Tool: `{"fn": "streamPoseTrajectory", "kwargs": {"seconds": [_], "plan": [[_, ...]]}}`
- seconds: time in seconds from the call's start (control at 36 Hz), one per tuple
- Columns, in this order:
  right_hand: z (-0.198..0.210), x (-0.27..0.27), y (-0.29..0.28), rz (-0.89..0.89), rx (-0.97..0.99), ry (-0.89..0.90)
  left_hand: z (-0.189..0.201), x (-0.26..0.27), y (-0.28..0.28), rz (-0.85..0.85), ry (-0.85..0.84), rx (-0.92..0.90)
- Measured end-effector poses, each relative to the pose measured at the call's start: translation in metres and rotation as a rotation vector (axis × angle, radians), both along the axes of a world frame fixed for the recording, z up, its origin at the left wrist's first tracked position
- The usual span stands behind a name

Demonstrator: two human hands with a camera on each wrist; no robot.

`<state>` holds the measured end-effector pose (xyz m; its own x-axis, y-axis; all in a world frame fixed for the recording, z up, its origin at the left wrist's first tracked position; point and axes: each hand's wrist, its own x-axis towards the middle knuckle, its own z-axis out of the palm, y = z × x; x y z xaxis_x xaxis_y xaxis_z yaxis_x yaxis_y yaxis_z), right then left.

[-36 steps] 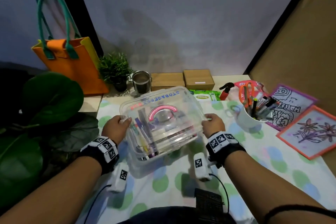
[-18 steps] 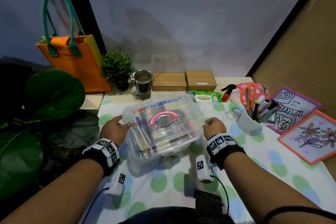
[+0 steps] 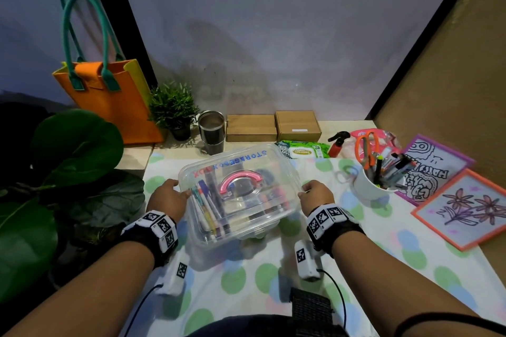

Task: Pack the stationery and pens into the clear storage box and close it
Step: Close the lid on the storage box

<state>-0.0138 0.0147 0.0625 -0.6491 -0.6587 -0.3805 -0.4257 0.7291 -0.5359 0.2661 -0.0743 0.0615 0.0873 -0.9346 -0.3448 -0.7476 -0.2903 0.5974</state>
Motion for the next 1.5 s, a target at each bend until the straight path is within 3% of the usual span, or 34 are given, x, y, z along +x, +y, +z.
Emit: {"fn": "streamPoseTrajectory", "kwargs": {"seconds": [0.22,0.31,0.44,0.58,0.69,0.86,0.97,1.11,1.22,1.39,1.5], "plan": [[0.011,0.002,0.003,0.085,0.032,0.059,0.000,0.006,-0.006,-0.052,-0.094,0.016],[0.015,0.010,0.003,0.127,-0.085,0.127,0.005,0.005,-0.012,-0.080,-0.143,-0.038],[0.030,0.027,-0.009,0.437,-0.261,0.278,0.014,-0.006,-0.015,-0.281,-0.181,-0.234],[0.041,0.049,-0.023,0.631,-0.158,0.022,0.013,-0.021,-0.012,-0.515,-0.207,-0.315],[0.030,0.065,-0.026,0.703,-0.026,-0.149,0.017,-0.031,-0.012,-0.595,-0.165,-0.432],[0.026,0.066,-0.026,0.530,-0.154,-0.329,0.024,-0.034,-0.024,-0.604,-0.129,-0.589],[0.022,0.050,-0.031,0.249,-0.265,-0.346,0.023,-0.026,-0.027,-0.469,-0.108,-0.592],[0.007,0.030,-0.033,-0.136,-0.345,-0.361,0.022,-0.020,-0.029,-0.281,-0.064,-0.353],[-0.014,0.021,-0.035,-0.355,-0.402,-0.398,0.017,-0.017,-0.026,-0.205,-0.144,-0.121],[-0.022,0.027,-0.026,-0.345,-0.327,-0.558,0.010,-0.012,-0.022,-0.152,-0.047,0.200],[-0.018,0.032,-0.017,-0.298,-0.281,-0.596,0.013,-0.014,-0.022,-0.058,0.016,0.154]]}}
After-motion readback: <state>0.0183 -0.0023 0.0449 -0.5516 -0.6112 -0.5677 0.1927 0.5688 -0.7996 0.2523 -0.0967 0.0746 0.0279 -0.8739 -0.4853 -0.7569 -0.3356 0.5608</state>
